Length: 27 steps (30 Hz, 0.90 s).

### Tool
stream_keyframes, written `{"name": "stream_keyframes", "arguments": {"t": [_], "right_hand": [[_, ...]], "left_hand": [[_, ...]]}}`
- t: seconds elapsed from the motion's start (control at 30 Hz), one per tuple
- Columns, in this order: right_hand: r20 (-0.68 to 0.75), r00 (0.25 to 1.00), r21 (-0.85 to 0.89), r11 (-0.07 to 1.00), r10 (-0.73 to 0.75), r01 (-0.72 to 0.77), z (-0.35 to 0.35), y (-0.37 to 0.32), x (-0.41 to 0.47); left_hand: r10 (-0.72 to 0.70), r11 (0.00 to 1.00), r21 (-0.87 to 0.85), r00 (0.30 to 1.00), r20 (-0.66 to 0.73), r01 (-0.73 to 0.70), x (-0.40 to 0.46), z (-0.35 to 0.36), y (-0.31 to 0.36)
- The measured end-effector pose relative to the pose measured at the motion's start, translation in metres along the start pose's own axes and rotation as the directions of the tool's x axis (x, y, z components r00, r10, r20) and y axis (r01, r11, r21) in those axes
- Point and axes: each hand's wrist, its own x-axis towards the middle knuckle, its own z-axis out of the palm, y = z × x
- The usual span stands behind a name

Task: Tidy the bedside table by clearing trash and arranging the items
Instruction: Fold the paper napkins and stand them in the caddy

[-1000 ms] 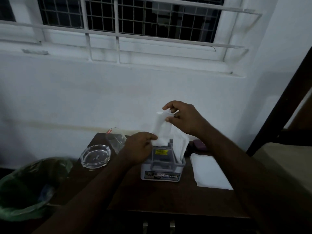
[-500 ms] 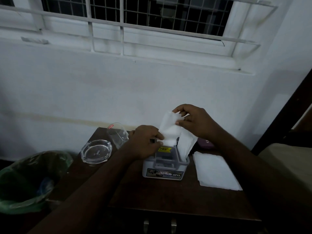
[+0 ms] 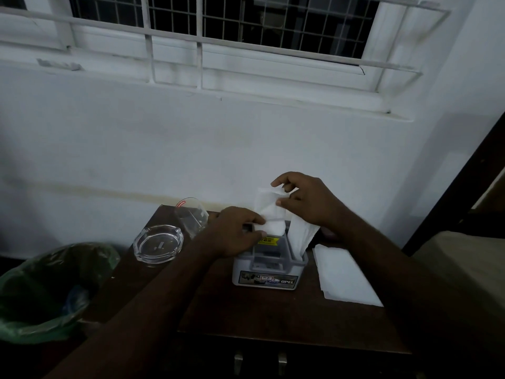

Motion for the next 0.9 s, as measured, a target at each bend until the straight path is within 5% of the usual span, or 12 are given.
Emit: {"name": "stream_keyframes", "arguments": {"t": [0.3,0.9], "right_hand": [[0.002,1.0,-0.046,0.999,-0.004,0.004,0.001,-0.002,-0.006],[0.237,0.966,-0.479,0.877,0.101,0.026,0.011,0.006,0.004]], "left_hand": [[0.014,0.949,0.315,0.998,-0.065,0.007,0.001,0.003,0.007],[-0.105,0.97,0.231,0.989,0.1,0.08,-0.004,0.001,0.009]]}}
